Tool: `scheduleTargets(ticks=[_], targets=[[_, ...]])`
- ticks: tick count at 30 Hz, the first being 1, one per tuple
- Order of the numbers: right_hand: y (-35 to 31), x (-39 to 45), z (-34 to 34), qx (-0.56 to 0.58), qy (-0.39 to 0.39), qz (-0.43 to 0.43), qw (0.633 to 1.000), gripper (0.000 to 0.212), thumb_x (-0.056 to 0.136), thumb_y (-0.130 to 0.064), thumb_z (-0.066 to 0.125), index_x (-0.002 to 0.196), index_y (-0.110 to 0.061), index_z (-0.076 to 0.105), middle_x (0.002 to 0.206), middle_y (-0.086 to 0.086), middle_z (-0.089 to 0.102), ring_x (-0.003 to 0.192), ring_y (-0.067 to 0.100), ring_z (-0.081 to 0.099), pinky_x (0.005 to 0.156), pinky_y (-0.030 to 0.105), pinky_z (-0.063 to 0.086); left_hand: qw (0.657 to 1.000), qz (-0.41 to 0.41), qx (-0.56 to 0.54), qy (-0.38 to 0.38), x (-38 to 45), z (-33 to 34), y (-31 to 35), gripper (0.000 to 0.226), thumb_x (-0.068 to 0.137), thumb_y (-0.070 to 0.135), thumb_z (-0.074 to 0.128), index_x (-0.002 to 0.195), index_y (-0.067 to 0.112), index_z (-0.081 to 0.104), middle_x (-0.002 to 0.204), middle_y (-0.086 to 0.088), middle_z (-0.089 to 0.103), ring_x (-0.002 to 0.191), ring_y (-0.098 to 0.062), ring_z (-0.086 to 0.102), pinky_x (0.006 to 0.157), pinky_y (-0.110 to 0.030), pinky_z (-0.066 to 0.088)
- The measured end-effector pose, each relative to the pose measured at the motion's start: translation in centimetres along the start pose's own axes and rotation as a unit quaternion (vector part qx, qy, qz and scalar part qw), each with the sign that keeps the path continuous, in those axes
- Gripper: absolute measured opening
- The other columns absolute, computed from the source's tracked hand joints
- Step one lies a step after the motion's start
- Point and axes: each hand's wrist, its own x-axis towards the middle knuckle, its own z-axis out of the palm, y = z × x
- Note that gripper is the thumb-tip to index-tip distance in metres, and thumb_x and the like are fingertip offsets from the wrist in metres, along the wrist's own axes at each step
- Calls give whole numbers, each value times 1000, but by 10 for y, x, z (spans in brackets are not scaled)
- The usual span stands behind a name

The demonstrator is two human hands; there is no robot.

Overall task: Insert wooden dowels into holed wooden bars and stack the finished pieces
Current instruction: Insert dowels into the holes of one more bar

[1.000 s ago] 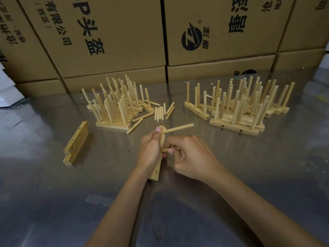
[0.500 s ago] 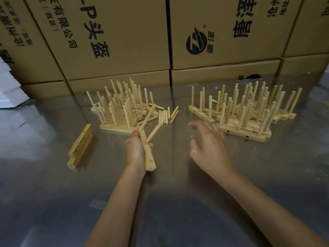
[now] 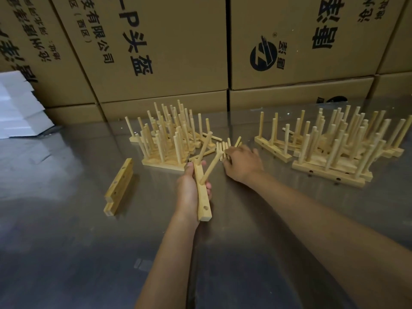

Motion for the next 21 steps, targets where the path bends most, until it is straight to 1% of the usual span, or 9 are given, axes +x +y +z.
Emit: scheduleTargets(ticks=[2,7,10,12,14,16,17,19,21], targets=[[0,-10,1,-27,23,-13,999,32,100,-34,40,116,-16,61,118,5,60,120,24,45,97,42,32,1000,-2,0,-1,0,0,0,40,106,40,39,96,18,70,46,2,48,33,-8,43,33,-18,34],[6,-43,-9,-83,48,-4,995,39,99,-37,43,111,-13,71,132,2,54,133,24,35,104,42,32,1000,0,12,3,0,1,0,40,107,40,38,95,19,70,45,2,48,33,-7,44,34,-17,36],[9,-66,-13,-115,96,34,988,31,91,-34,50,95,-16,75,118,-1,63,123,23,43,99,41,33,1000,0,17,7,-2,1,0,40,107,41,38,96,20,70,46,3,48,34,-7,44,34,-17,37],[8,-75,-17,-91,120,61,987,28,87,-35,53,86,-17,74,110,-1,66,118,23,46,98,41,33,1000,3,20,11,-3,2,-1,41,107,41,38,99,19,71,47,3,49,34,-7,45,35,-17,37],[5,-72,-18,-45,100,29,994,30,91,-33,50,99,-16,74,130,1,59,128,23,40,102,43,30,999,9,31,13,-4,3,-2,43,106,42,37,105,18,72,47,2,50,34,-7,45,35,-18,37],[-2,-62,-19,6,22,-29,999,34,98,-28,44,120,-14,65,151,0,42,141,22,28,109,44,26,999,15,45,14,-4,3,-4,44,106,43,37,109,17,73,49,1,51,35,-8,46,35,-19,37],[-7,-59,-18,27,-21,-41,999,34,100,-27,41,125,-14,61,151,1,41,141,22,29,111,44,27,998,18,50,13,-4,3,-4,44,106,43,37,110,16,73,50,0,51,35,-8,46,35,-19,37],[-15,-63,-13,71,-40,-18,997,29,101,-23,41,121,-11,59,136,7,52,129,26,46,107,43,38,999,20,47,11,-5,2,-4,44,106,43,37,110,16,72,51,0,50,36,-8,45,35,-20,36],[-16,-74,-8,75,31,3,997,19,97,-18,48,106,-8,62,115,8,59,111,26,55,92,37,47,1000,12,16,16,-5,0,-2,42,106,42,38,107,17,71,49,2,49,35,-7,44,35,-19,36]])
